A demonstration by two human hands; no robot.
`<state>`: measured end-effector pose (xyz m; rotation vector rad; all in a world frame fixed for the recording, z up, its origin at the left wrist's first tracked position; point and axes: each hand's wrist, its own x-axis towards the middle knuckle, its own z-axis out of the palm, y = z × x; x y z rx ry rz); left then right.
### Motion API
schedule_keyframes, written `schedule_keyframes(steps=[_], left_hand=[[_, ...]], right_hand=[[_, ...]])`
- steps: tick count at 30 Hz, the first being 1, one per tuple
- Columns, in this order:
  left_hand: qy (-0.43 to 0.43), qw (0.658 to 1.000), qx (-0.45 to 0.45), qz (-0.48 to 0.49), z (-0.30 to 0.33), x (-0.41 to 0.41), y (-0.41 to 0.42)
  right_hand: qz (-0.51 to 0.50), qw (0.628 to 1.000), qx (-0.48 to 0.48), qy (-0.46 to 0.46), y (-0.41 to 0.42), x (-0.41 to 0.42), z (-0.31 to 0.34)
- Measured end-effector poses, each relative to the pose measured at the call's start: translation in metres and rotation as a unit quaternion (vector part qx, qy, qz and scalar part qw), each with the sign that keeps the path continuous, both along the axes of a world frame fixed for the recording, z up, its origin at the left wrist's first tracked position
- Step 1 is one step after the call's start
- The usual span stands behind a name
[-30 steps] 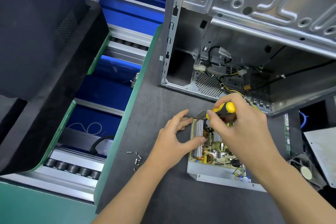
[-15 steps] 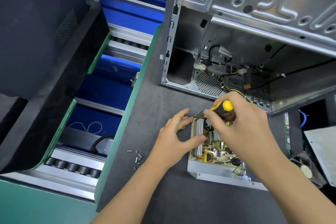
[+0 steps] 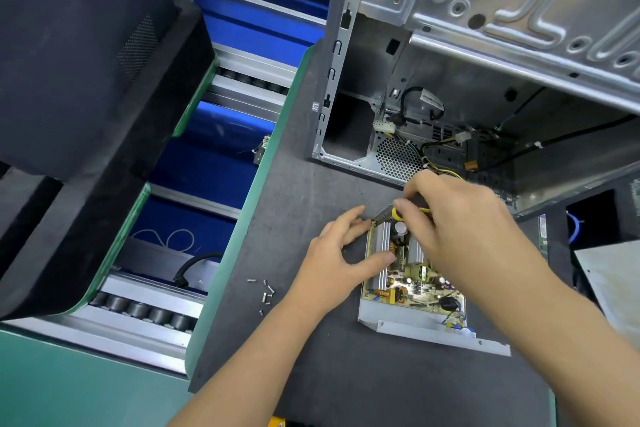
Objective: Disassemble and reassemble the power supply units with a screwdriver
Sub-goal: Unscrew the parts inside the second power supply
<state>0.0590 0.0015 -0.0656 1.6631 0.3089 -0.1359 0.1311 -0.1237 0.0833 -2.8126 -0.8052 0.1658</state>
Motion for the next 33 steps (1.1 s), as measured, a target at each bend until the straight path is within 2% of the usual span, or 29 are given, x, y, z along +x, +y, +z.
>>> schedule_keyframes(steps=[3,6,8,10,14,16,21,25,27,30,33], left_hand=[[0.001,1.0,0.008,0.001,0.0,0.0,-0.001],[0.007,1.0,0.002,0.0,0.001,0.001,-0.001],[0.01,1.0,-0.001,-0.002,0.002,0.001,-0.001],[0.011,1.0,0.0,-0.002,0.003,0.001,0.0],[0.012,1.0,-0.005,-0.005,0.003,0.001,-0.001],[0.011,1.0,-0.008,-0.006,0.002,0.001,-0.001],[0.017,1.0,-0.014,-0.009,0.003,0.001,-0.001],[0.016,1.0,-0.01,-0.017,0.003,0.002,-0.001],[0.015,1.0,-0.013,-0.018,0.003,0.002,-0.001],[0.018,1.0,-0.012,-0.016,0.002,0.002,-0.002],[0.019,1.0,-0.012,-0.011,0.001,0.002,-0.001]], right_hand=[[-0.004,0.998,0.011,0.057,-0.002,0.004,0.0],[0.019,1.0,-0.011,-0.008,0.0,0.007,0.002],[0.02,0.99,-0.12,-0.077,0.004,0.008,0.006],[0.016,0.968,-0.225,-0.107,0.004,0.008,0.006],[0.085,0.988,-0.125,-0.012,0.002,0.012,0.006],[0.11,0.979,-0.167,-0.028,0.003,0.01,0.006],[0.106,0.946,-0.274,-0.14,0.012,0.003,0.01],[0.116,0.97,-0.213,-0.031,0.01,0.011,0.005],[0.109,0.961,-0.249,-0.049,0.011,0.013,0.006],[0.089,0.945,-0.289,-0.124,0.016,0.011,0.013],[0.107,0.956,-0.265,-0.071,0.017,0.009,0.014]])
